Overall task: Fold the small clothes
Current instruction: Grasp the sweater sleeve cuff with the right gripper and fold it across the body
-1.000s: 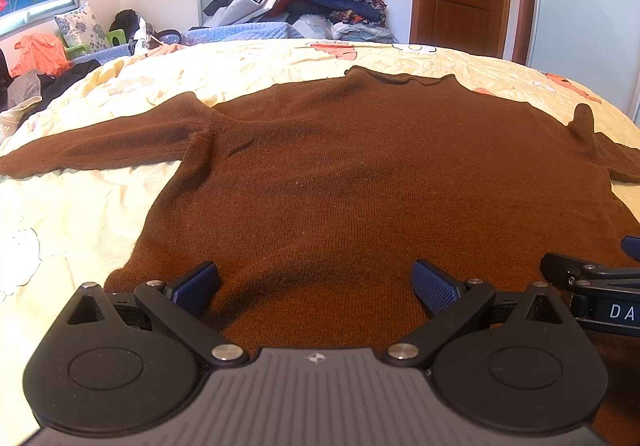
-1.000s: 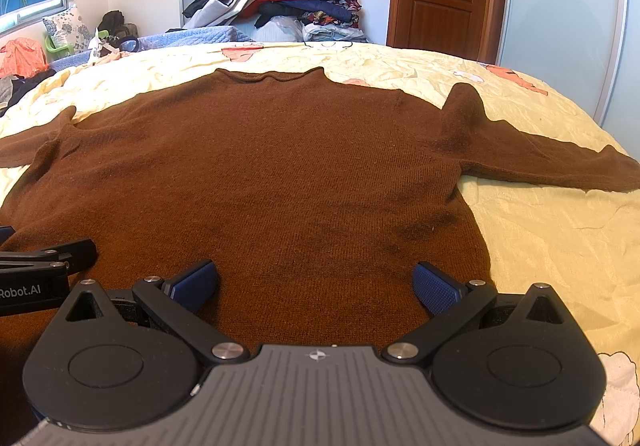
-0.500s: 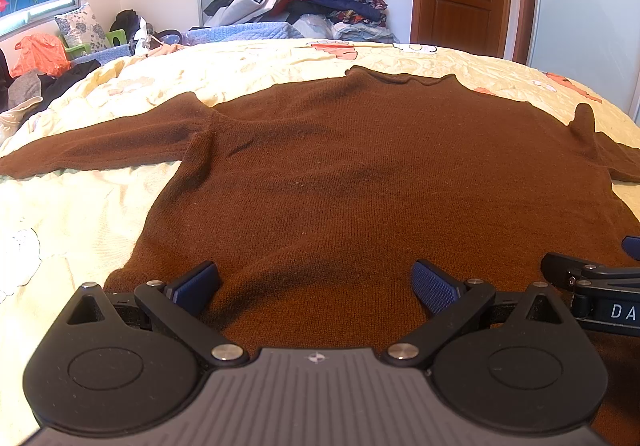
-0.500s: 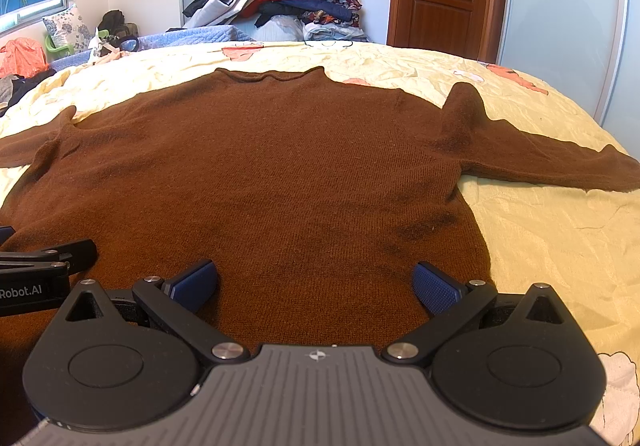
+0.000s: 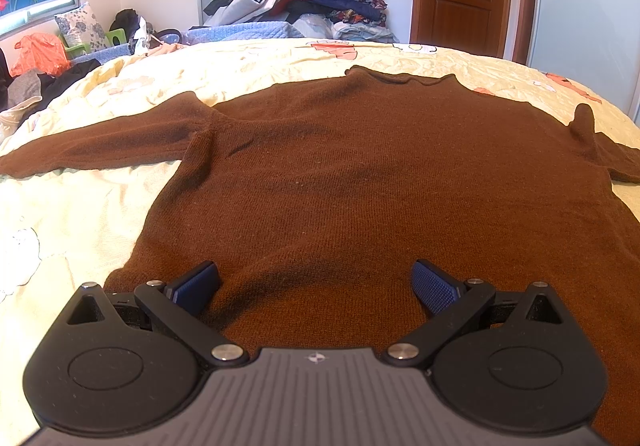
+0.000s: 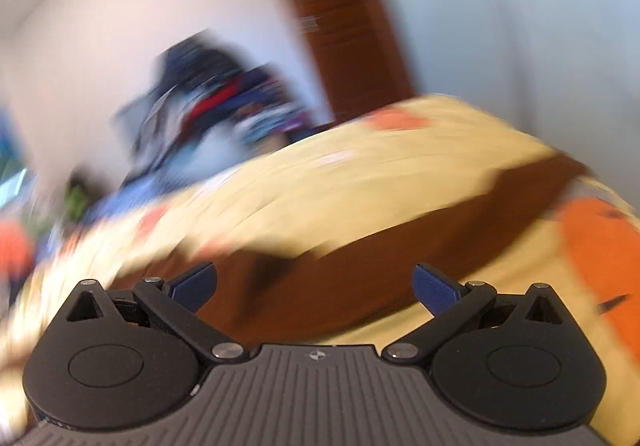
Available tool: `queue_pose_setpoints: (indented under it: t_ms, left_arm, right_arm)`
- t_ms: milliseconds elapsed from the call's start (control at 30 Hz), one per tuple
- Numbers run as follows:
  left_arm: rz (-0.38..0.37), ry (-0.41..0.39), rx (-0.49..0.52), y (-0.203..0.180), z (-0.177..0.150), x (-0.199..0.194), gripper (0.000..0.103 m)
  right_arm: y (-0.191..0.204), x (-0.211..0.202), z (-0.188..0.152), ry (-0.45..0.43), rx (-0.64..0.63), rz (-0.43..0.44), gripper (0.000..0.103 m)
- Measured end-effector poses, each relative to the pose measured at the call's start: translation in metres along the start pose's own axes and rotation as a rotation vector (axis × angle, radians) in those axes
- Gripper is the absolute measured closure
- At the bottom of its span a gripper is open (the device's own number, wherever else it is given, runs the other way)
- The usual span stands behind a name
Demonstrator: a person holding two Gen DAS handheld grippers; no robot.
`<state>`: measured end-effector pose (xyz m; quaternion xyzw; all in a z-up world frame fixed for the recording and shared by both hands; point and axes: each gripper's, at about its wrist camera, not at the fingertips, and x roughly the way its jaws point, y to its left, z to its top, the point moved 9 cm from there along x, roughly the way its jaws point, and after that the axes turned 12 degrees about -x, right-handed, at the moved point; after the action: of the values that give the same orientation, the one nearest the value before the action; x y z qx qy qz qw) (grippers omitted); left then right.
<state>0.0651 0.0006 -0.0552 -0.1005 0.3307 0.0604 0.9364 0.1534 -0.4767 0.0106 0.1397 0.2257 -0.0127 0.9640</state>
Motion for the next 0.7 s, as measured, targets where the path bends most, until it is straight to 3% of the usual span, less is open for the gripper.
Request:
queue_pose_setpoints:
  t_ms: [133, 233, 267, 500, 533, 600, 667, 700]
  left_arm:
    - [0.000, 0.000, 0.000, 0.000, 0.000, 0.000, 0.000]
    - [0.001, 0.000, 0.000, 0.000, 0.000, 0.000, 0.000]
    - [0.001, 0.000, 0.000, 0.000, 0.000, 0.000, 0.000]
    - [0.001, 0.000, 0.000, 0.000, 0.000, 0.000, 0.000]
    - [0.002, 0.000, -0.001, 0.001, 0.001, 0.000, 0.000]
    - [0.003, -0.001, -0.002, 0.001, 0.001, 0.000, 0.000]
    - [0.002, 0.000, -0.002, 0.001, 0.001, -0.001, 0.000]
    - [0.002, 0.000, -0.002, 0.001, 0.001, 0.000, 0.000]
  right_arm:
    - [-0.138, 0.021, 0.019, -0.016, 0.441, -0.066, 0.003]
    - [-0.194, 0.037, 0.011, -0.023, 0.612, -0.102, 0.028]
    - [-0.203, 0.041, 0.006, -0.021, 0.646, -0.108, 0.030]
    - [-0.207, 0.074, 0.000, -0.013, 0.673, -0.076, 0.033]
    - [-0.204, 0.081, 0.000, -0.006, 0.661, -0.075, 0.038]
    - [-0.206, 0.084, 0.001, 0.004, 0.640, -0.089, 0.053]
    - [-0.214, 0.084, 0.005, 0.014, 0.631, -0.121, 0.084]
    - [-0.218, 0.084, 0.003, 0.016, 0.632, -0.133, 0.089]
